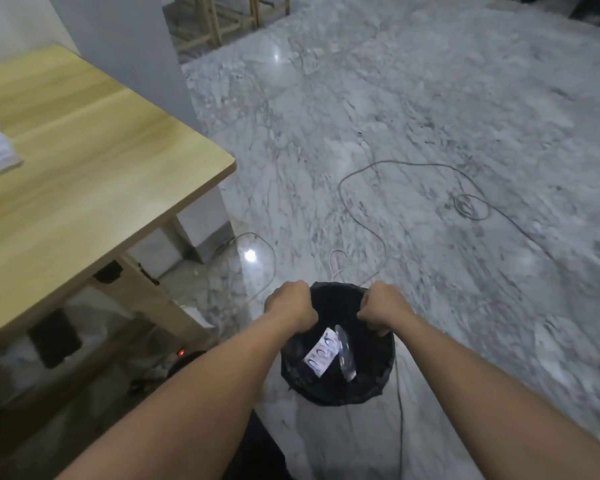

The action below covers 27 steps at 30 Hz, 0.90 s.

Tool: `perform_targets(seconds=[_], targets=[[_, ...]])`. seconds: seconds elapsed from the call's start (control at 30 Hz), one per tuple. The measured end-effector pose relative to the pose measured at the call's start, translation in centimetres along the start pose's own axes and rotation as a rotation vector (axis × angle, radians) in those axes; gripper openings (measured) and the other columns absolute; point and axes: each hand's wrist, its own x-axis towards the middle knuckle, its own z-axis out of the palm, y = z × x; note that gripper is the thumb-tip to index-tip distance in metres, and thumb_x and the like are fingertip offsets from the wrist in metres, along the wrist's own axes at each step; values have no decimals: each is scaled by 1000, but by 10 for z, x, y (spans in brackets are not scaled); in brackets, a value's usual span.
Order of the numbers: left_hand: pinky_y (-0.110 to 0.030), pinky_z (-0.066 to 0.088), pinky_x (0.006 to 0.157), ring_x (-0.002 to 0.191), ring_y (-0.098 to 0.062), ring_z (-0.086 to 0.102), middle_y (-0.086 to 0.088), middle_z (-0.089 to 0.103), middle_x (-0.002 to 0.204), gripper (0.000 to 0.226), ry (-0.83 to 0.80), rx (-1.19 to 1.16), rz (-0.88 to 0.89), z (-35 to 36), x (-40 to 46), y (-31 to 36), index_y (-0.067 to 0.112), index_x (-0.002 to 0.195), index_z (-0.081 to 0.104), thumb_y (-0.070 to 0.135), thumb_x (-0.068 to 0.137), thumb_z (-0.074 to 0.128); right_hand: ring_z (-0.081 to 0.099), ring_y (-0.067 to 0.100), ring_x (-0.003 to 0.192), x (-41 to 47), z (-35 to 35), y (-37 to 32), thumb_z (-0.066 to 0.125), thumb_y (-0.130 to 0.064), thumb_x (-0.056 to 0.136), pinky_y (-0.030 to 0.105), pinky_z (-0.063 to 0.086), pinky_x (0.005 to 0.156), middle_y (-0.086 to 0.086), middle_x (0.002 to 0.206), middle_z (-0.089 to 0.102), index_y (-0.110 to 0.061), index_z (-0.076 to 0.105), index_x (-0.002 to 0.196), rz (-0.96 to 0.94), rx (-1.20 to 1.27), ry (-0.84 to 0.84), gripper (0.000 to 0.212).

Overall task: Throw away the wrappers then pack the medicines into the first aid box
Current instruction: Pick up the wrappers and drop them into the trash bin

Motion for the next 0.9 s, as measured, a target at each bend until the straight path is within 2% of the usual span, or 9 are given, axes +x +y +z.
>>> perform_targets(seconds=[0.1,0.2,0.3,0.43,0.6,0.73,0.9], targets=[[-34,54,72,89,-27,64,-5,65,98,21,18,4,26,-19,3,-5,9,94,64,21,77,60,71,30,54,-2,-14,-10,64,-6,76,40,63,59,17,65,72,-2,72,78,-61,1,10,9],[-38,54,80,86,-25,62,-2,58,93,17,9,25,77,-50,3,-3,15,85,55,27,78,64,73,31,63,-13,-38,-30,69,-6,78,40,63,63,18,70,73,-4,71,79,-147,52,24,3],[-35,50,73,77,-24,54,-3,55,89,22,-8,52,100,-91,-8,3,16,84,53,31,77,68,74,26,71,-27,-67,-56,73,-6,78,40,63,66,18,77,74,-3,70,85,-252,95,25,8],[-31,55,63,76,-25,68,-11,69,91,33,-41,17,93,-152,-40,13,2,93,64,31,80,71,74,16,74,-53,-110,-100,78,-13,78,33,62,66,12,86,75,-6,68,94,-409,75,-5,20],[-25,57,57,63,-17,68,-8,73,98,35,-42,-150,148,-220,-94,15,4,102,69,30,80,73,74,21,81,-97,-157,-159,78,-12,78,34,60,67,16,92,74,-3,69,96,-555,32,-6,22],[-25,54,54,64,-19,66,-7,72,89,33,50,-204,137,-267,-142,-15,2,98,70,29,79,74,73,23,82,-136,-176,-214,78,-12,79,33,59,66,19,93,73,-2,69,97,-664,-20,20,22],[-28,55,58,74,-21,69,-7,72,91,32,178,-160,33,-306,-192,-85,3,96,71,30,79,74,73,21,82,-186,-163,-287,79,-15,78,31,59,64,17,93,74,-3,70,100,-825,-73,12,26]])
